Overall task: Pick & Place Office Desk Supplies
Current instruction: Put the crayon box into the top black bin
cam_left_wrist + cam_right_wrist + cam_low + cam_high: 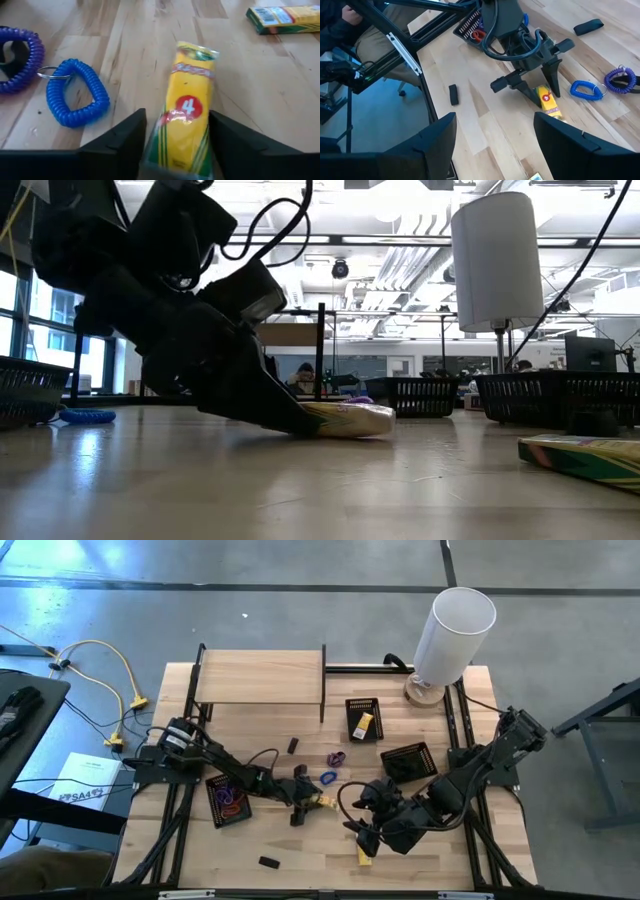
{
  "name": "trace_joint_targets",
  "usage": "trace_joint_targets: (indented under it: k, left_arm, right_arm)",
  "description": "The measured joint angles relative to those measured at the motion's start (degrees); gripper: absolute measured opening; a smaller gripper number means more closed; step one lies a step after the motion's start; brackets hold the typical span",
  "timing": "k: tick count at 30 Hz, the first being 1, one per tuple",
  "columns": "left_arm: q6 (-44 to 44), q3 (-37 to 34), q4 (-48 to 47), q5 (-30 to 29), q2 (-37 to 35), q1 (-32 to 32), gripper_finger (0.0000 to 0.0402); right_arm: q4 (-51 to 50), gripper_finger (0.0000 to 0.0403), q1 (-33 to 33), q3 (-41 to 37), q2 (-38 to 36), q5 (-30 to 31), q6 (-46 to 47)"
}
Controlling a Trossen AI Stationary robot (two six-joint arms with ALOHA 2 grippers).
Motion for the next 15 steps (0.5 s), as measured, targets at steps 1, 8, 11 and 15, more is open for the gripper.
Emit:
trace_joint_targets:
  k: [1,8,11,15]
  left_arm:
    - [-0.3,0.0,0.0,-0.2,0.0,-0.1,0.0187]
    - [-3.5,-0.1,-1.3,-0.7,-1.2,-0.7,0.0125]
    - [-3.8,-0.2,-4.0,0.0,-3.3,-0.8,0.012]
    - [-8.2,-0.3,-12.8,0.9,-8.9,-0.9,0.012]
  right_arm:
    - [0.0,0.0254,0.0,0.0,0.0,0.0,-0.1]
    - [0.0,0.0254,0.0,0.0,0.0,0.0,-0.6]
    - [0.0,0.0254,0.0,0.0,0.0,0.0,-0.6]
    - [0.0,0.0254,0.0,0.0,0.0,0.0,-0.6]
